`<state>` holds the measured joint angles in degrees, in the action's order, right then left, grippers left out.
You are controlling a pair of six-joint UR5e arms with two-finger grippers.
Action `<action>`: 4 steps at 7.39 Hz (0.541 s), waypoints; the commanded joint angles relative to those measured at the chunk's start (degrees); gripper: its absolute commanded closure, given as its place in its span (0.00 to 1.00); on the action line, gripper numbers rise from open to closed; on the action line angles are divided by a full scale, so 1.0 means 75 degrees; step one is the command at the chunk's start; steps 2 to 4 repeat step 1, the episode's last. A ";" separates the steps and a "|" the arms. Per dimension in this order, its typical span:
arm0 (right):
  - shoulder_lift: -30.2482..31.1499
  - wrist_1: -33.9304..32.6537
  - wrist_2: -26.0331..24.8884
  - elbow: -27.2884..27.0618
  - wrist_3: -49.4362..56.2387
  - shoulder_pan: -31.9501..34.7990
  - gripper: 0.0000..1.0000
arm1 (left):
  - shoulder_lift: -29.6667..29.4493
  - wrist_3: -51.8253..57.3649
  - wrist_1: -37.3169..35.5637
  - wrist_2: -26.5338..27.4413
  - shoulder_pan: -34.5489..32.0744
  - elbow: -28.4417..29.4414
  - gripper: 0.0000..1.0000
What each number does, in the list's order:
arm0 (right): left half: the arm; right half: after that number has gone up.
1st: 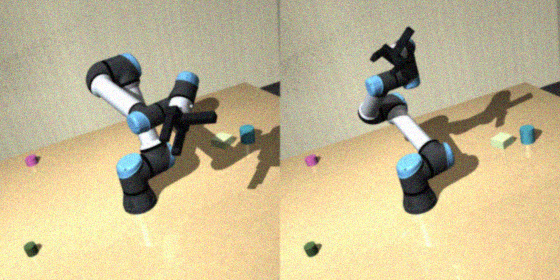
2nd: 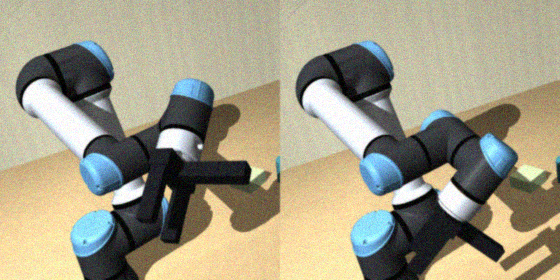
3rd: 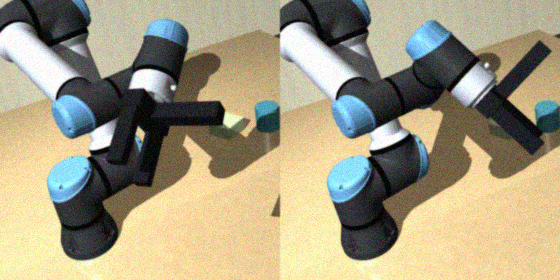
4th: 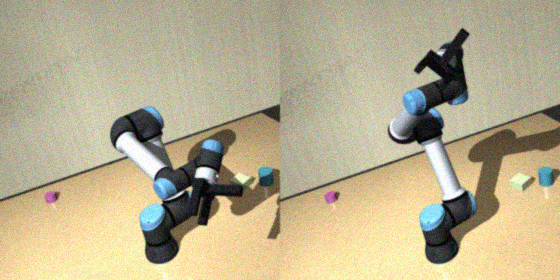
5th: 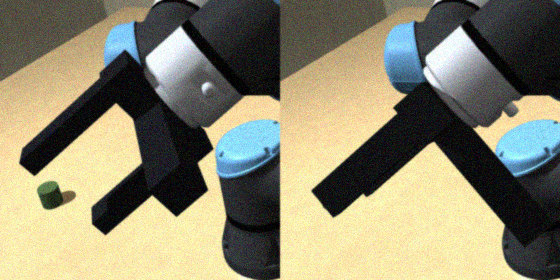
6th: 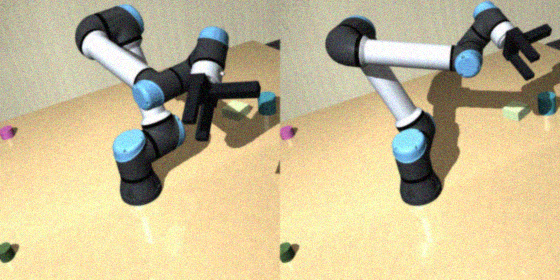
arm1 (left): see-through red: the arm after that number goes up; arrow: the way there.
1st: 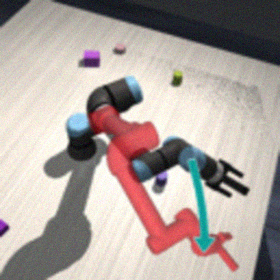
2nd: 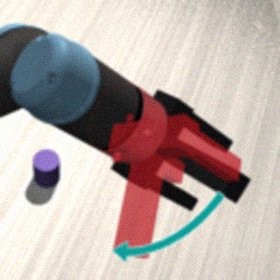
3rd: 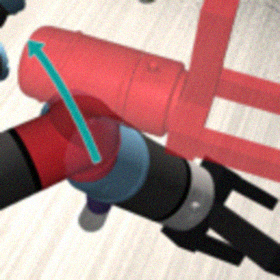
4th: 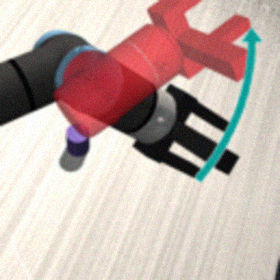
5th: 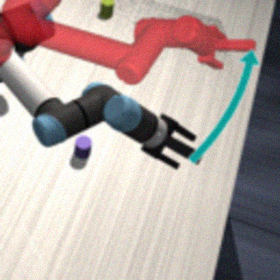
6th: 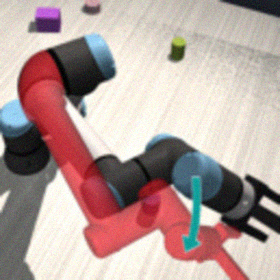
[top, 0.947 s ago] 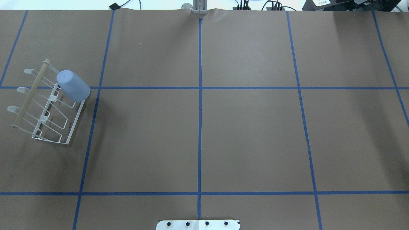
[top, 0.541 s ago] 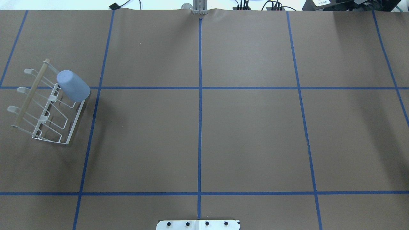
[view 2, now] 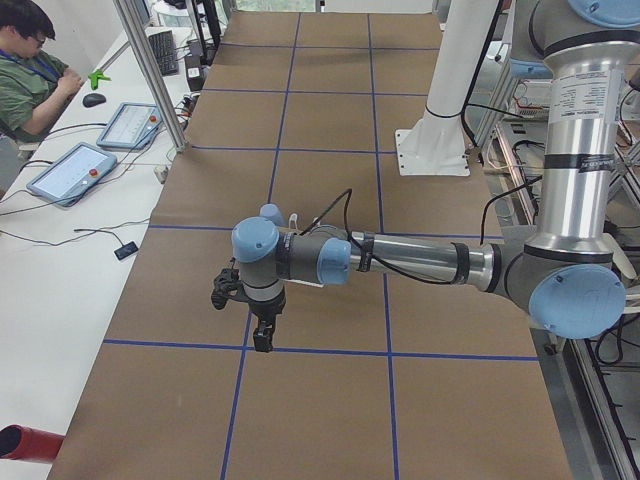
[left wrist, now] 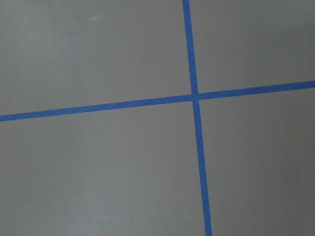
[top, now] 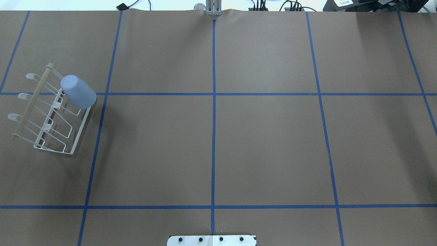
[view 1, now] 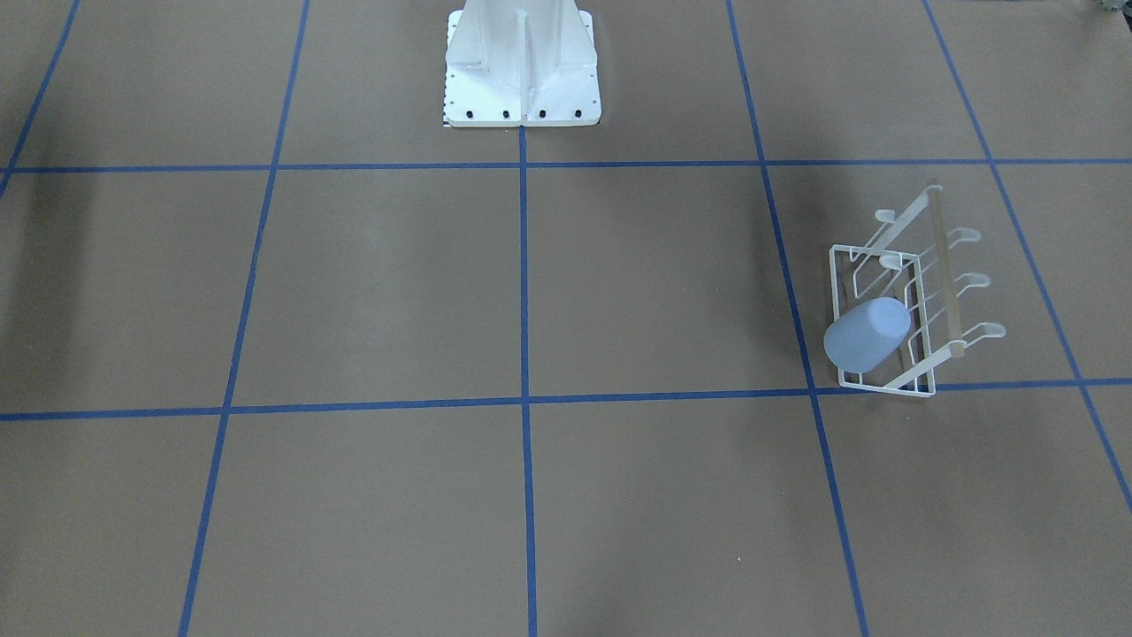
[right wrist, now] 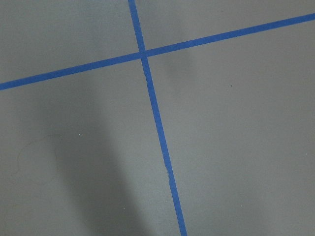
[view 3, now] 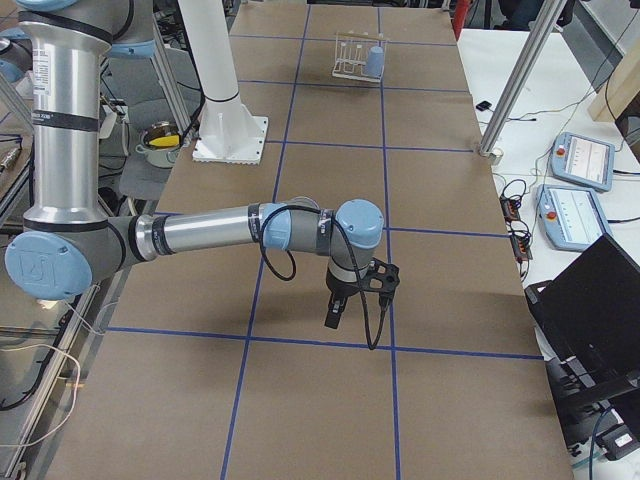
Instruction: Hang cup on cup holder
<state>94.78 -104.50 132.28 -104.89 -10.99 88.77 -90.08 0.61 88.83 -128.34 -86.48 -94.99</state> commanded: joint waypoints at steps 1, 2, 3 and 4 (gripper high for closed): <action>-0.0004 0.0012 -0.0012 -0.0019 0.0012 0.0000 0.00 | -0.0001 0.0000 0.0004 -0.0033 0.0000 0.0020 0.02; -0.0004 0.0012 -0.0012 -0.0019 0.0012 0.0000 0.00 | -0.0001 0.0000 0.0004 -0.0033 0.0000 0.0020 0.02; -0.0004 0.0012 -0.0012 -0.0019 0.0012 0.0000 0.00 | -0.0001 0.0000 0.0004 -0.0033 0.0000 0.0020 0.02; -0.0004 0.0012 -0.0012 -0.0019 0.0012 0.0000 0.00 | -0.0001 0.0000 0.0004 -0.0033 0.0000 0.0020 0.02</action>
